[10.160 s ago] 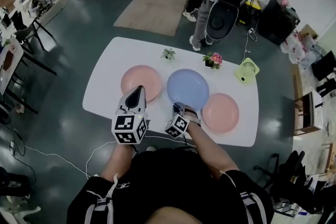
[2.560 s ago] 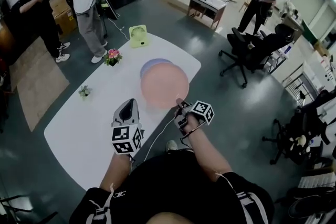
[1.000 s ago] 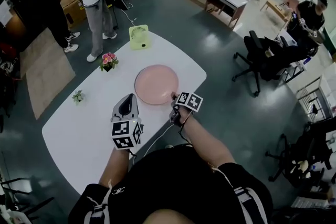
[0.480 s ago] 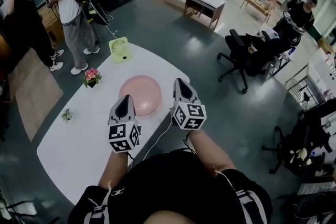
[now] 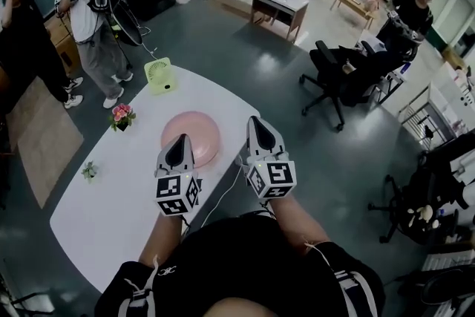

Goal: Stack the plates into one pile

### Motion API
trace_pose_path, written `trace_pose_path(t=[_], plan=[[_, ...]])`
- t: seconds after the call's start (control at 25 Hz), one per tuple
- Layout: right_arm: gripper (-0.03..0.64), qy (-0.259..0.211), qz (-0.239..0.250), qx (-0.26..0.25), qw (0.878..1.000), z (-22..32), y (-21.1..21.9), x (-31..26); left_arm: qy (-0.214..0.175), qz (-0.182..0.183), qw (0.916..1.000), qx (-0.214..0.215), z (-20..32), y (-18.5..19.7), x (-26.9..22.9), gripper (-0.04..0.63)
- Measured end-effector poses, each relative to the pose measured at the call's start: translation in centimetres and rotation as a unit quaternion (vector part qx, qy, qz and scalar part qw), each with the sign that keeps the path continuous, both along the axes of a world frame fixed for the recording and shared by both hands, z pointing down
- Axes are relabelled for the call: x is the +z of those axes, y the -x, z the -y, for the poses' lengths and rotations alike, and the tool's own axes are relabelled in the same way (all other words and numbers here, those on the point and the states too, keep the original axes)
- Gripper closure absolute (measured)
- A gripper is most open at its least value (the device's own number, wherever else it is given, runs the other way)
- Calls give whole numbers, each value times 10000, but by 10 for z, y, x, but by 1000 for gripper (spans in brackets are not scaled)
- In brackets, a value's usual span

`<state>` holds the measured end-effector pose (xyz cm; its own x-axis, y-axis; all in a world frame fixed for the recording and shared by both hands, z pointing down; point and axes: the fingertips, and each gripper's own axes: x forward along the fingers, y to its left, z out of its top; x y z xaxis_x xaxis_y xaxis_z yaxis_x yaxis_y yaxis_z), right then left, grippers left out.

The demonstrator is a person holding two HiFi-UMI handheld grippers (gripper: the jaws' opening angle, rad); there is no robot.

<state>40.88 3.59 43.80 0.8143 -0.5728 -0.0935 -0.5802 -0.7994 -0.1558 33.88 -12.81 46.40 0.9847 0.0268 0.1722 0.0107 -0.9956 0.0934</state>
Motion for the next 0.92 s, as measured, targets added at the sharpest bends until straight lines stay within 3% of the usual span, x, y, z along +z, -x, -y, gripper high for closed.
trace_pose_path(t=[0.92], plan=[[603, 66, 144, -134, 9998, 3, 11, 11, -96, -9, 10000, -23, -6, 11, -2, 583]])
